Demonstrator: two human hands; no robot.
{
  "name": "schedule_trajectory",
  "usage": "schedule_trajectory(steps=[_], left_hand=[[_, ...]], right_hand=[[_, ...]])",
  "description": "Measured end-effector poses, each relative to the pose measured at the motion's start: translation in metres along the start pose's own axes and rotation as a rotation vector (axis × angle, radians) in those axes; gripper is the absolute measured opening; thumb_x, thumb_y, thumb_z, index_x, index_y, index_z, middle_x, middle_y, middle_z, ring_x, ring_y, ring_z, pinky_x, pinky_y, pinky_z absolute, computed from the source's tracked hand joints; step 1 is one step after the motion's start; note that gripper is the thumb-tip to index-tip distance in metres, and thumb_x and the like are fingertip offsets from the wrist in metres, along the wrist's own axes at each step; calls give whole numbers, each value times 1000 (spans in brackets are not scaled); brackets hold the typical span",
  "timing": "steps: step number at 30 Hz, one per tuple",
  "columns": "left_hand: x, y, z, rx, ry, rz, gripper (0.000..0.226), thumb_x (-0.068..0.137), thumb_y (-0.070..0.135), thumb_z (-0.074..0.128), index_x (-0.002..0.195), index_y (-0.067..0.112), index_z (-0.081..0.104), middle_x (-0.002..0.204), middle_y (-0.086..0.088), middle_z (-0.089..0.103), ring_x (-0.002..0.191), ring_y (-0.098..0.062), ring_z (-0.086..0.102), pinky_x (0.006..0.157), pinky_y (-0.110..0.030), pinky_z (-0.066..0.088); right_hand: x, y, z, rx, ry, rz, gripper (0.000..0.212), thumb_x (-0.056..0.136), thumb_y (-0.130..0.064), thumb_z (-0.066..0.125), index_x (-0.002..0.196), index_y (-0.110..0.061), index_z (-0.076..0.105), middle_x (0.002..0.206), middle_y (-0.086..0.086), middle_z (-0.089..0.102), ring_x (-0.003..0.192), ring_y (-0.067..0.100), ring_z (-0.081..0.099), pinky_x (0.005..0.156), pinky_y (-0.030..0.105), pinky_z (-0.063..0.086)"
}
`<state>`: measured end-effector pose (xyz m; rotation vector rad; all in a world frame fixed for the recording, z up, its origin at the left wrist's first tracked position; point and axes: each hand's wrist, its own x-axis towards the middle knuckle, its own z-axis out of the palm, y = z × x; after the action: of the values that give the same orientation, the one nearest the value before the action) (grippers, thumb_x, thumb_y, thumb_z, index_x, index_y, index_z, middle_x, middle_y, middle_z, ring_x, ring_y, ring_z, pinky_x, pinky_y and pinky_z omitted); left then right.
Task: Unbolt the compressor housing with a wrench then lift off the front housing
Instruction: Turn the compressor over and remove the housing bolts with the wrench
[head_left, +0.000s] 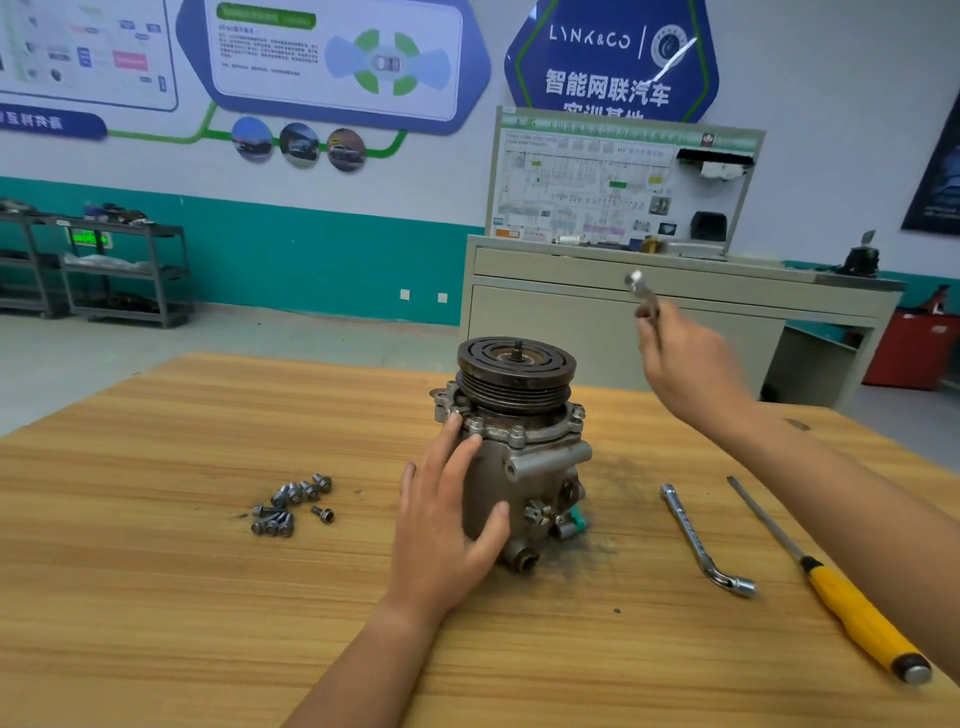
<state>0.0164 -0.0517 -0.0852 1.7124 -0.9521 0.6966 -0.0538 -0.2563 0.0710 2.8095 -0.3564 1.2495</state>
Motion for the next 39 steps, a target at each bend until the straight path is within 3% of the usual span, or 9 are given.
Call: schedule_trajectory(steps=[8,12,17,22,26,30,34,36,39], left_hand=[[1,-1,1,12,3,8,62,79,38,49,137,33,26,151,19,12,139,-6,19,105,-64,27],[-1,-3,2,35,17,-1,60,80,37,47,136,31,28,151,14,18,137,-2,18,108,-62,18],[-1,-3,3,45,17,-5,57,81,37,46,135,31,29,151,15,17,137,0,17,108,-59,15],[0,-4,2,55,21,7,57,81,38,45,135,32,28,150,23,11,137,2,16,107,-53,11],[0,-3,3,43,28,7,57,81,36,46,135,32,29,150,20,14,136,-1,19,107,-53,13],[0,-3,3,44,22,-8,58,81,38,46,136,32,28,150,21,14,137,-1,19,108,-52,13],[0,-3,2,57,14,-3,58,81,38,46,136,32,28,150,21,15,137,0,18,108,-53,13],[0,-3,2,60,13,1,57,81,38,46,136,32,29,150,21,14,137,0,18,108,-53,13],[1,-3,4,58,15,-4,57,82,37,45,136,31,29,150,20,14,137,-2,19,109,-56,15]], right_hand=[[-41,-35,-35,-458,-540,-14,12,96,-15,36,96,-19,47,66,-4,43,57,9,40,45,22,27],[-40,-44,-30,-552,-622,-77,21,92,-9,39,108,-17,51,65,-5,37,56,10,38,47,22,33],[-28,-55,-38,-784,-681,-359,17,90,-3,42,100,-14,52,60,-3,31,51,14,33,41,24,25],[-18,-35,-38,-761,-680,-446,25,96,-22,31,96,-12,54,59,-4,36,48,9,33,42,22,26],[-6,-16,-25,-804,-696,-463,17,96,-15,36,101,-13,52,62,-5,41,51,10,39,47,23,33],[11,-12,12,-611,-530,-436,22,94,-7,41,114,-11,50,100,3,60,89,20,58,75,30,46],[14,-11,40,-429,-343,-466,29,94,-6,38,119,-11,51,120,4,58,108,21,54,90,28,37],[11,-2,38,-388,-301,-357,27,97,-12,36,119,-12,52,115,6,61,103,23,56,87,30,38],[1,4,16,-76,-147,-35,29,100,-25,30,113,-8,50,83,10,62,74,29,58,62,37,42]])
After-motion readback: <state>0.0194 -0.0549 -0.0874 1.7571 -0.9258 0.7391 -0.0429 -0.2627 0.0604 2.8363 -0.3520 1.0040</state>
